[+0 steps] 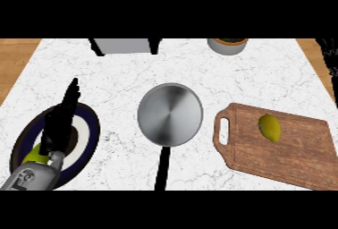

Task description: Pick the lemon from the cutting board and place it in the pan

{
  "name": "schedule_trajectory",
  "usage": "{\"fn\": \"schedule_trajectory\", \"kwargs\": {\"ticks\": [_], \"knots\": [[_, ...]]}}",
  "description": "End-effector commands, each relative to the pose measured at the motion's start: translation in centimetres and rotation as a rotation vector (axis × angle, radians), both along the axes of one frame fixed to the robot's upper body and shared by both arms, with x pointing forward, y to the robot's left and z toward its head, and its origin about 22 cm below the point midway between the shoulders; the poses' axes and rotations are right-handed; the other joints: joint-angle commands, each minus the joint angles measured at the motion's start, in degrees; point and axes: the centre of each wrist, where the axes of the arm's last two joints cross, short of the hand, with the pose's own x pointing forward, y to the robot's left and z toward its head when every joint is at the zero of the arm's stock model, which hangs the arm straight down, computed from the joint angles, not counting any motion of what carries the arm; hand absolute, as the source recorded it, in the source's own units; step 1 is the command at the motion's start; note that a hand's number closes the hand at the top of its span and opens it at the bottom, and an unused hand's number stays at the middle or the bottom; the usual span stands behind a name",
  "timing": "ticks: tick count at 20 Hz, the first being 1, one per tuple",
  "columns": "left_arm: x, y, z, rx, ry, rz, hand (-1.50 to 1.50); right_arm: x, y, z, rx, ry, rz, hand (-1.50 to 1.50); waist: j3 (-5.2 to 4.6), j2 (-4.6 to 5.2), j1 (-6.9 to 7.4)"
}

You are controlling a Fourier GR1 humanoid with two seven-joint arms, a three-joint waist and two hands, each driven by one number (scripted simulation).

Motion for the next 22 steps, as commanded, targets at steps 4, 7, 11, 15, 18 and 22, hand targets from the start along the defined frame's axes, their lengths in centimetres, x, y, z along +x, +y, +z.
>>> {"fn": "schedule_trajectory", "kwargs": {"ticks": [4, 7, 11, 15, 18, 22], "knots": [[-1.1, 1.9, -0.6, 0.066, 0.041, -0.024, 0.0, 0.3, -3.7, -5.1, 0.374, 0.187, -0.376, -1.5, -1.27, 1.83, 1.2], [-2.1, 1.4, -1.6, 0.049, 0.075, -0.054, 0.0, -2.6, -10.1, -9.0, -0.115, 0.449, -0.644, -1.5, -2.31, 4.28, 1.61], [-4.3, 2.4, -3.4, 0.036, 0.151, -0.033, 0.0, -5.5, -9.7, -14.1, 0.543, 0.546, -1.087, -1.5, -1.53, 1.33, -0.26], [-4.4, 3.0, -1.9, 0.043, 0.145, -0.045, 0.0, -8.2, -10.2, -12.2, 0.241, 0.686, -1.107, -1.5, -1.61, 1.25, 0.71], [-5.8, 3.0, -3.0, 0.03, 0.148, -0.082, 0.0, -9.2, -9.4, -11.5, 0.052, 0.805, -1.039, -1.5, -1.65, 1.31, 1.27], [-5.2, 1.7, -2.4, 0.041, 0.125, -0.076, 0.0, -7.9, -10.0, -7.1, -0.059, 0.913, -0.921, -1.5, -1.45, 1.5, 1.34]]}}
